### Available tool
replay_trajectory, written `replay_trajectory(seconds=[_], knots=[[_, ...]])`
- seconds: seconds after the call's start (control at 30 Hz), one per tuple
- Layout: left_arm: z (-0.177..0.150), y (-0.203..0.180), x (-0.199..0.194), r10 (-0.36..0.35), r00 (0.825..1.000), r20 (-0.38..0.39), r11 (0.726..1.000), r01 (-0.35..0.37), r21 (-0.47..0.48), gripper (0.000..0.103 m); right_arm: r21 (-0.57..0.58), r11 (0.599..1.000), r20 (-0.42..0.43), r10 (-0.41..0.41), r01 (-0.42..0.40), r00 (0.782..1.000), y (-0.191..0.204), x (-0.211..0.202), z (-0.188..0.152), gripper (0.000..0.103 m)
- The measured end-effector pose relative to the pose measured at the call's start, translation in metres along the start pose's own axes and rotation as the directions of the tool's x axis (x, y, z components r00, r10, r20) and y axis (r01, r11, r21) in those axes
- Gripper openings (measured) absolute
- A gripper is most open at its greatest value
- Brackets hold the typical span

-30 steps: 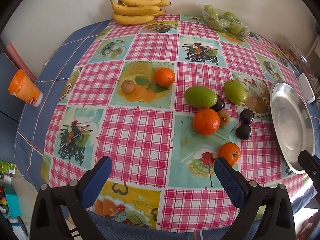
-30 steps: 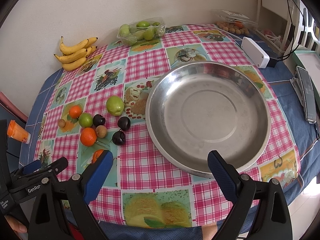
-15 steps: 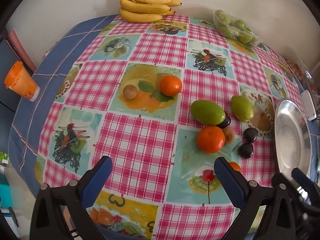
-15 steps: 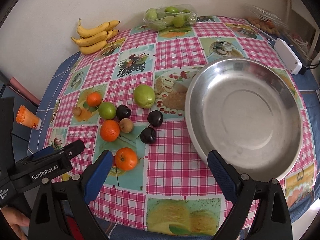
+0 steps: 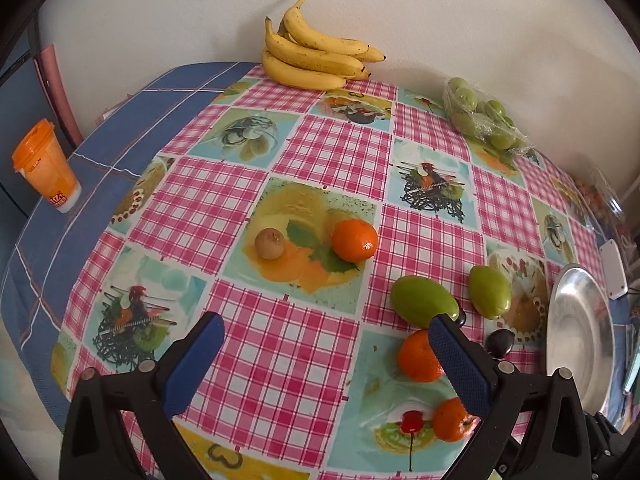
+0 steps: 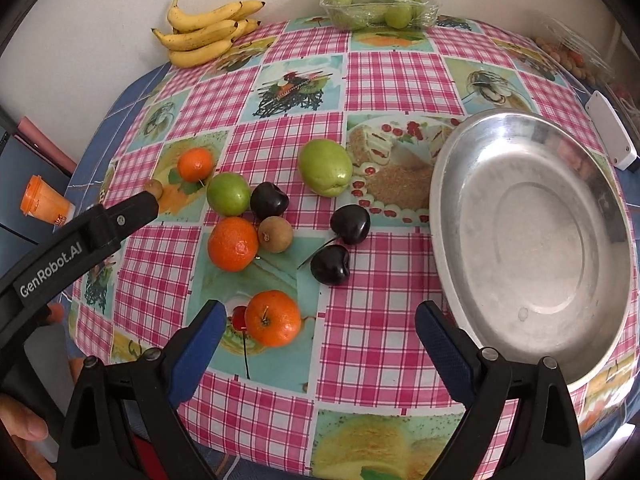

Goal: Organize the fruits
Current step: 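Move the left gripper toward one tangerine while the right gripper approaches another tangerine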

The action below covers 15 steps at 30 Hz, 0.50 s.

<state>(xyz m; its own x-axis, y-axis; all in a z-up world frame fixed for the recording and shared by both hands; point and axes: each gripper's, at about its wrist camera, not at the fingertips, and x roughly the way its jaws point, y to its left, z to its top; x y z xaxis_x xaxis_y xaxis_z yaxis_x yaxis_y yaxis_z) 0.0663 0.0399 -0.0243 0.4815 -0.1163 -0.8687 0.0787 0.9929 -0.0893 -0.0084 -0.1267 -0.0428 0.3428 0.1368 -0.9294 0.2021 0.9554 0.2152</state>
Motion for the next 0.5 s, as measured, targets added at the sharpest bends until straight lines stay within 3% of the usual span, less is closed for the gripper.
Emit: replay_trajectory(seconds=[0.07,0.17,0.27,0.37,0.5], knots=[[0.000,-0.003,0.005,0.002,1.000,-0.012,1.000,-0.001,0.023,0.103,-0.006,1.000,-0.012,0.004,-0.004,1.000,0.003,0.004,0.000,0.096],[0.001,-0.004,0.011,-0.070,0.996,-0.055,0.997,0.071,0.024,0.103,-0.016,1.000,-0.026,0.005,-0.005,1.000,0.007,0.009,0.000,0.095],[0.001,-0.007,0.016,-0.069,0.994,-0.084,0.997,0.071,0.027,0.103,-0.031,1.000,-0.038,0.002,-0.004,0.999,0.013,0.015,0.000,0.095],[-0.001,-0.012,0.020,-0.041,0.993,-0.109,0.997,0.047,0.056,0.103,-0.047,0.999,-0.050,0.000,-0.002,0.999,0.017,0.020,-0.001,0.088],[-0.002,-0.010,0.021,-0.055,0.991,-0.126,0.998,0.059,0.033,0.100,-0.054,0.999,-0.063,0.000,-0.003,0.998,0.020,0.026,-0.003,0.078]])
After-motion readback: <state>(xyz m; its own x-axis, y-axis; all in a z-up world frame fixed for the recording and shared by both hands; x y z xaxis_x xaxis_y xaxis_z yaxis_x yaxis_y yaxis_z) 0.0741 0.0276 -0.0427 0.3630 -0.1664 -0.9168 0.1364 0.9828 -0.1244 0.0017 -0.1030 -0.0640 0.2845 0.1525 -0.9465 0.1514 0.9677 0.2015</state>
